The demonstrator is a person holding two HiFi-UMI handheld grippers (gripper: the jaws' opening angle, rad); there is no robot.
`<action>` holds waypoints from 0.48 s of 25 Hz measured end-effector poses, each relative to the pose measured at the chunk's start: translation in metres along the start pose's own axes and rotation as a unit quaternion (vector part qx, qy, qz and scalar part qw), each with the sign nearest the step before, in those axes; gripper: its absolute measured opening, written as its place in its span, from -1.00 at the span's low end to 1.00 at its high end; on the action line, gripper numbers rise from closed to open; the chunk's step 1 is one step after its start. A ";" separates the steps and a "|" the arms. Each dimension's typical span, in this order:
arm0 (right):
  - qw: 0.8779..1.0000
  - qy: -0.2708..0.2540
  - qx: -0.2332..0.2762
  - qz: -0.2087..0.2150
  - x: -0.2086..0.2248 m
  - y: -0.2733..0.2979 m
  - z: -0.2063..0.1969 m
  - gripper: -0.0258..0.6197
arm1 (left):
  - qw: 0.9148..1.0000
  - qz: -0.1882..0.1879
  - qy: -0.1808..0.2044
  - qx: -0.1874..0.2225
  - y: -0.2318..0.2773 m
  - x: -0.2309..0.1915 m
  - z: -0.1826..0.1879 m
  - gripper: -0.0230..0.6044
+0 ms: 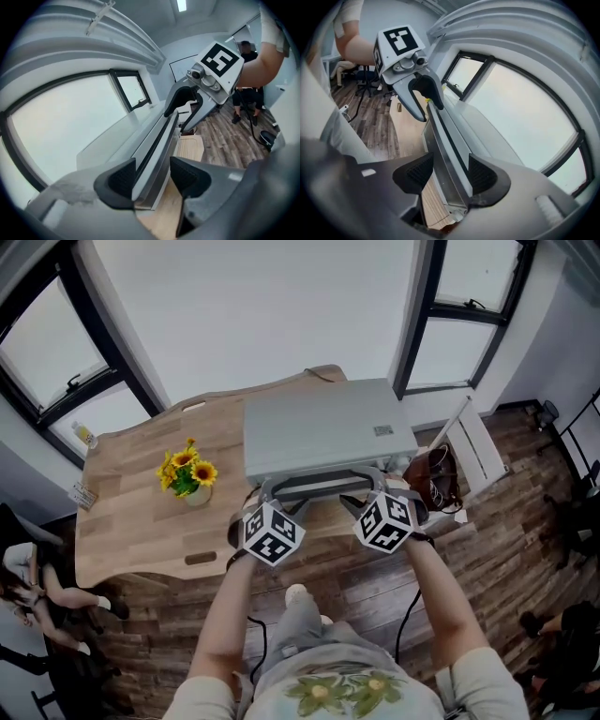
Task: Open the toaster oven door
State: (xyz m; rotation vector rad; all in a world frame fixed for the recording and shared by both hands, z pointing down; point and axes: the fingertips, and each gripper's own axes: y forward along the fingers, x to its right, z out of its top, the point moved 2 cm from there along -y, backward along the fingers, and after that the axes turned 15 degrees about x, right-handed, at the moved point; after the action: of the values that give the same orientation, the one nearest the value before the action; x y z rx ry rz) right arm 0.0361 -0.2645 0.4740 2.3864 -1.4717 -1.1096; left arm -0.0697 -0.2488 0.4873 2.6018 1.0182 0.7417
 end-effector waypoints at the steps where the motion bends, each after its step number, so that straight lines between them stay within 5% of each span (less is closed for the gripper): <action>1: 1.000 -0.011 -0.012 0.006 -0.003 0.003 -0.003 -0.18 | 1.000 -0.003 0.006 -0.005 0.002 0.001 -0.002 -0.19; 12: 0.999 -0.036 -0.013 -0.029 -0.012 0.002 -0.011 -0.45 | 1.000 0.021 0.003 0.008 -0.001 0.009 -0.007 -0.34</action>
State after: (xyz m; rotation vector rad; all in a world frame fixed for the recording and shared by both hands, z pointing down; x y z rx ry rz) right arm 0.0393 -0.2587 0.4891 2.4105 -1.4093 -1.2317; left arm -0.0684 -0.2421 0.4960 2.6430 0.9783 0.7535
